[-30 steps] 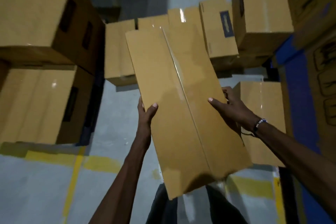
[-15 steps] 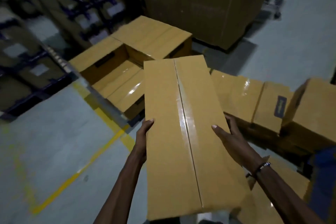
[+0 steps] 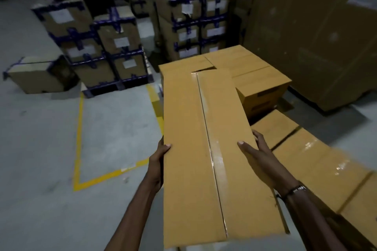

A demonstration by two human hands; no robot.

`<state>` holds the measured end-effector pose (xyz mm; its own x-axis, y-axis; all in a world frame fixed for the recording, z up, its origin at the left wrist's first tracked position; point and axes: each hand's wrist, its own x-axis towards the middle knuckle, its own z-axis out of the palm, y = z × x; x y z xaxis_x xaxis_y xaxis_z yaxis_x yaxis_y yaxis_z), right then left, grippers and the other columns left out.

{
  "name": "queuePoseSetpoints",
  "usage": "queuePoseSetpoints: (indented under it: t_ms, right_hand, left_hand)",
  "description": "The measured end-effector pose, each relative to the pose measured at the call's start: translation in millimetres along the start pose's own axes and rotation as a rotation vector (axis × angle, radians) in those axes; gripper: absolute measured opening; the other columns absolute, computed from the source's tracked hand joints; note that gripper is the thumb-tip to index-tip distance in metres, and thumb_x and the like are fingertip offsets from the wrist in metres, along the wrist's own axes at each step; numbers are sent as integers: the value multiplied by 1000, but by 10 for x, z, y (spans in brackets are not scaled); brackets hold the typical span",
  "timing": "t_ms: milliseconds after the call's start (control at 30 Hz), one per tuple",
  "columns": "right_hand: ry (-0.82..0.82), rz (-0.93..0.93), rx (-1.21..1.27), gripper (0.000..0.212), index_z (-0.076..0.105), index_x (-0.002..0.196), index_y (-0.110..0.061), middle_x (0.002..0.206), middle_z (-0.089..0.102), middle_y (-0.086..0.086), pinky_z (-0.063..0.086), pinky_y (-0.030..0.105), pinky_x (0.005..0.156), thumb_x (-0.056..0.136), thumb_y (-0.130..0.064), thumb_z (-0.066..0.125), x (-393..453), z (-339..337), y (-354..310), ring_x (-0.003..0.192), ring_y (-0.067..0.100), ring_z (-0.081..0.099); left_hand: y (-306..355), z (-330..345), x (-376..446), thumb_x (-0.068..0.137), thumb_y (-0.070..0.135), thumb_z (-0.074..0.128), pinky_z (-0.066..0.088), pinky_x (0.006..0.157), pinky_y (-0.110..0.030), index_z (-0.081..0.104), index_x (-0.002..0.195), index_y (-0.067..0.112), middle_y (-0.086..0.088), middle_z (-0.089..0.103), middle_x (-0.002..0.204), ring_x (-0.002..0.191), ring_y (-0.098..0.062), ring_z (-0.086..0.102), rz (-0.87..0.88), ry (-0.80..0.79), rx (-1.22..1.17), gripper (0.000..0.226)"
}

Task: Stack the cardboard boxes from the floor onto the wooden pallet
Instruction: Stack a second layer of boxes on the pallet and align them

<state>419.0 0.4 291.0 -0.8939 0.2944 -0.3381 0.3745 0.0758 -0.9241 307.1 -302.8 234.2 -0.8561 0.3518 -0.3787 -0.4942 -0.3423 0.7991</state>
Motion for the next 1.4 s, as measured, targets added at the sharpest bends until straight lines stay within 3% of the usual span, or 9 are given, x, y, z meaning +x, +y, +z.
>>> queuePoseSetpoints:
  t_ms: [67, 133, 267, 433, 533, 767, 1000, 1267, 1400]
  right_hand:
    - [-20, 3, -18, 76, 28, 138, -70, 160, 34, -11, 34, 57, 117, 76, -74, 72, 179, 300, -143, 146, 25, 34]
    - [-38, 7, -20, 79, 24, 144, -66, 164, 30, -10, 31, 49, 116, 80, -72, 70, 337, 620, -272, 148, 25, 31]
    - [-38, 26, -39, 76, 14, 160, -45, 168, 20, -3, 26, 46, 114, 98, -50, 59, 617, 1161, -559, 152, 27, 21]
    - [-35, 66, -62, 76, 12, 161, -43, 171, 15, 0, 24, 51, 118, 99, -51, 56, 939, 1605, -894, 154, 31, 18]
    - [-18, 68, -74, 74, 13, 160, -44, 170, 16, -1, 25, 51, 118, 100, -50, 55, 1200, 1781, -1040, 154, 31, 18]
    - [13, 92, -68, 77, 14, 158, -49, 171, 10, 1, 26, 54, 117, 96, -56, 59, 2206, 1984, -1151, 155, 32, 15]
    - [48, 90, -31, 76, 16, 158, -47, 170, 14, -1, 27, 52, 115, 96, -53, 60, 3163, 2015, -1459, 154, 30, 17]
    - [108, 131, 39, 76, 17, 158, -47, 171, 13, -1, 27, 51, 115, 96, -52, 61, 3940, 2095, -1785, 154, 28, 17]
    - [186, 161, 117, 76, 21, 157, -47, 169, 19, 2, 32, 44, 107, 95, -52, 64, 4295, 2269, -1891, 151, 29, 24]
  left_hand:
    - [168, -282, 119, 90, 39, 67, 54, 94, -54, 50, 150, 15, -20, 58, 147, 126, -45, 60, 19, 26, -14, 67]
    - [337, -537, 219, 91, 41, 68, 50, 103, -58, 52, 150, 16, -19, 58, 148, 133, -47, 55, 15, 36, -20, 66]
    - [694, -928, 397, 89, 40, 70, 55, 90, -51, 53, 147, 13, -21, 60, 144, 122, -42, 62, 13, 75, -30, 67]
    - [1061, -1287, 754, 89, 41, 70, 54, 95, -53, 54, 148, 18, -18, 63, 142, 123, -42, 63, -1, 71, -13, 65]
    - [1256, -1420, 1034, 88, 42, 71, 57, 89, -50, 53, 148, 22, -16, 65, 140, 122, -41, 65, -8, 72, 25, 66]
    - [1682, -1623, 1966, 83, 49, 83, 49, 107, -66, 48, 153, 27, -14, 61, 146, 129, -43, 61, -47, -1, 148, 82]
    - [2231, -1490, 2884, 77, 47, 85, 58, 94, -55, 45, 153, 24, -14, 64, 141, 124, -41, 66, -51, -74, 232, 90]
    - [2699, -1484, 3959, 74, 52, 86, 51, 104, -65, 44, 154, 29, -11, 63, 144, 125, -38, 66, -60, -116, 295, 93]
    - [2923, -1514, 4533, 78, 51, 82, 52, 103, -64, 43, 154, 31, -9, 64, 143, 124, -37, 66, -69, -198, 341, 88]
